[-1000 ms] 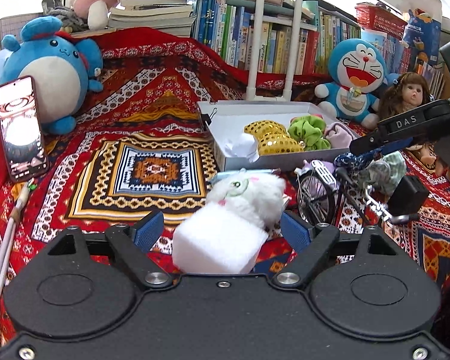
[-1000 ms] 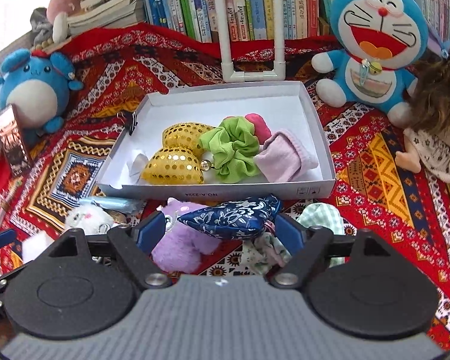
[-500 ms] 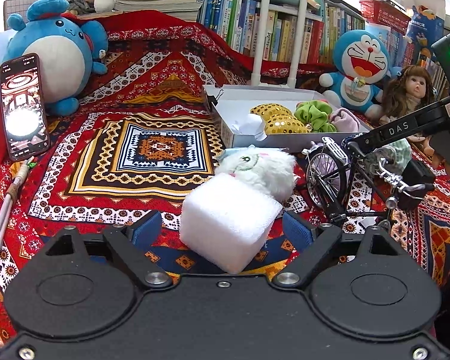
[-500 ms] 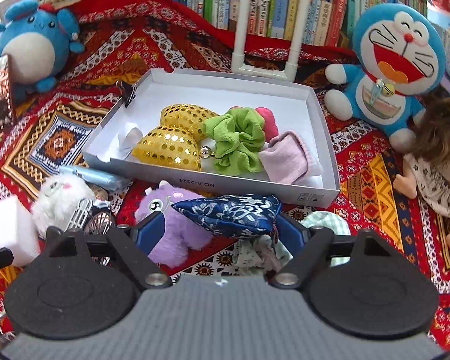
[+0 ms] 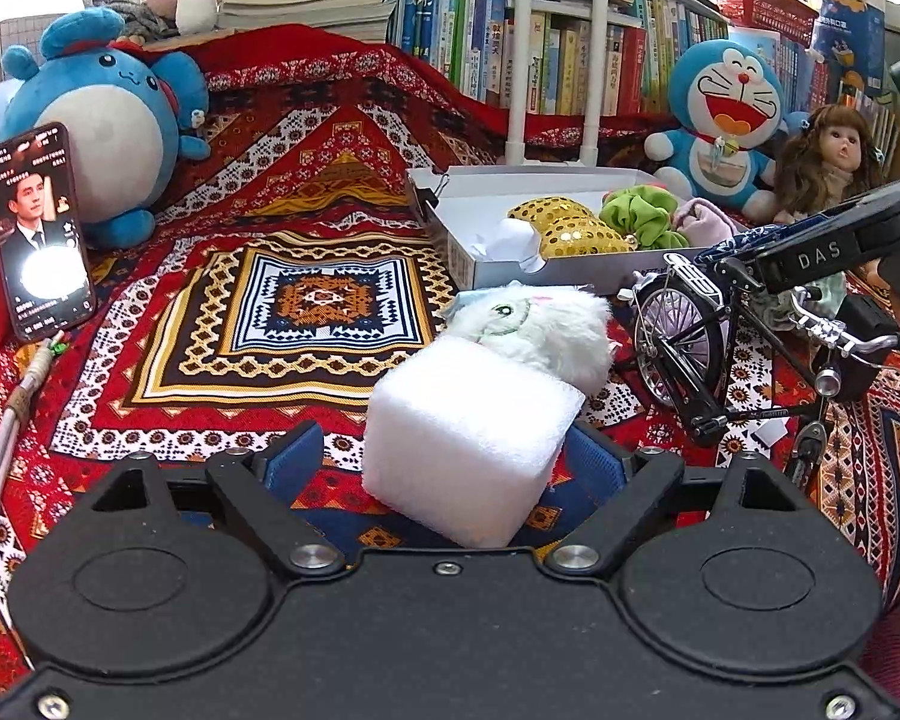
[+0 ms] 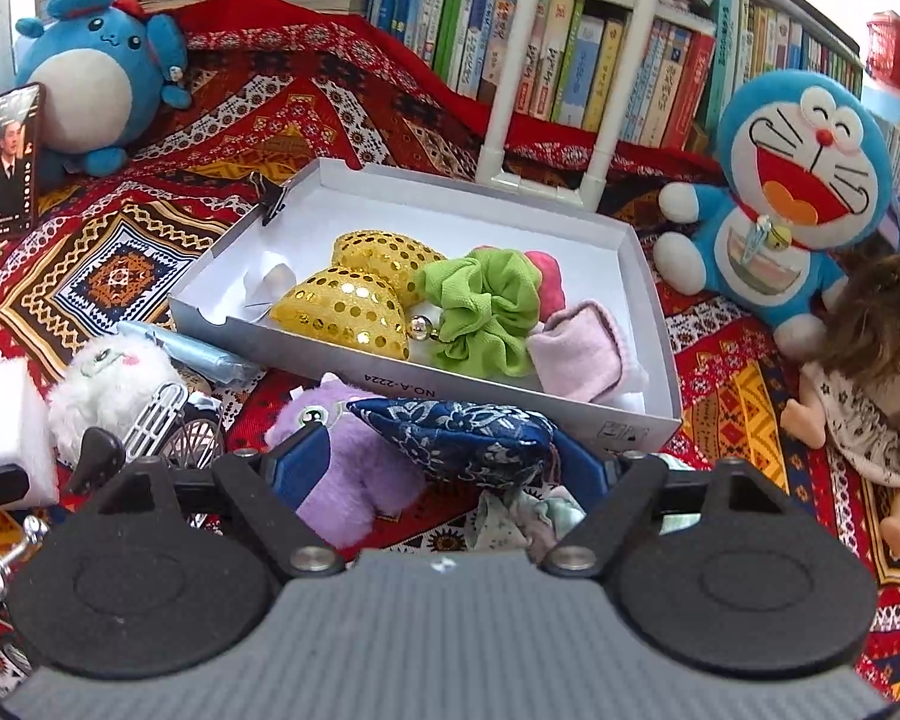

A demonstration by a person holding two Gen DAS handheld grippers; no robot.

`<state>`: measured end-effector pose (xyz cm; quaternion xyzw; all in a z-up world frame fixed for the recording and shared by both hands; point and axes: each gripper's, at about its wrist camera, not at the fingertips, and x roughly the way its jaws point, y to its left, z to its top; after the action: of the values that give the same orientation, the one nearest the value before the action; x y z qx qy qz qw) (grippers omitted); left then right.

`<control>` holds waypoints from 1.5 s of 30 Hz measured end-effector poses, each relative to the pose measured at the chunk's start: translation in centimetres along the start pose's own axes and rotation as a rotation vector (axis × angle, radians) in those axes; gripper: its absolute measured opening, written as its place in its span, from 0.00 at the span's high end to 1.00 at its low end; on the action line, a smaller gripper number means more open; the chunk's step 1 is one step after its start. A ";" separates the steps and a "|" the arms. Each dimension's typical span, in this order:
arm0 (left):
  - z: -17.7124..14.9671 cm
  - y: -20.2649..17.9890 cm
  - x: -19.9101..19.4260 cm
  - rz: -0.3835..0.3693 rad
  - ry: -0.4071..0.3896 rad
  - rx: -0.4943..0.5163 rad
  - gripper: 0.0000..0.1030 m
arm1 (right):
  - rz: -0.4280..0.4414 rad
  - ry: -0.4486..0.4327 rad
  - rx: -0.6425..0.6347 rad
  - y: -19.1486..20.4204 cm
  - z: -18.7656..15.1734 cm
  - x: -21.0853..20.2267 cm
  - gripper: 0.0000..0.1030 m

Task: Organize soft objects
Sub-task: 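Close the left tool on the white foam cube while the right tool grips the blue paisley fabric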

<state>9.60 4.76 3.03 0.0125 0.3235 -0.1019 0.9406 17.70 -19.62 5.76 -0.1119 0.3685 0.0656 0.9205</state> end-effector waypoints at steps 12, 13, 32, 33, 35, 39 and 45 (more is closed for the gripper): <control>0.2 0.2 0.6 -0.017 0.012 -0.030 0.22 | 0.010 -0.055 0.013 -0.1 -0.5 -0.2 0.14; 0.2 0.2 0.7 -0.021 0.017 -0.035 0.24 | 0.009 -0.058 0.014 -0.1 -0.5 -0.2 0.14; 1.2 0.1 -0.2 0.003 0.003 -0.054 0.33 | -0.020 -0.095 0.032 -0.1 -0.4 0.6 0.17; 1.3 0.1 -0.2 0.005 0.001 -0.055 0.33 | -0.022 -0.093 0.034 -0.2 -0.4 0.8 0.17; 1.5 0.1 -0.2 0.005 -0.002 -0.058 0.33 | -0.022 -0.090 0.035 -0.1 -0.3 1.1 0.17; 2.1 0.3 -0.2 0.006 -0.005 -0.068 0.33 | -0.040 -0.067 0.012 0.4 -0.4 1.3 0.17; 2.9 0.1 -0.2 -0.001 -0.015 -0.067 0.33 | -0.041 -0.050 0.021 0.1 -0.8 0.8 0.39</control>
<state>11.22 4.67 5.39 -0.0201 0.3197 -0.0914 0.9429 17.76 -19.69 4.60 -0.1081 0.3439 0.0456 0.9317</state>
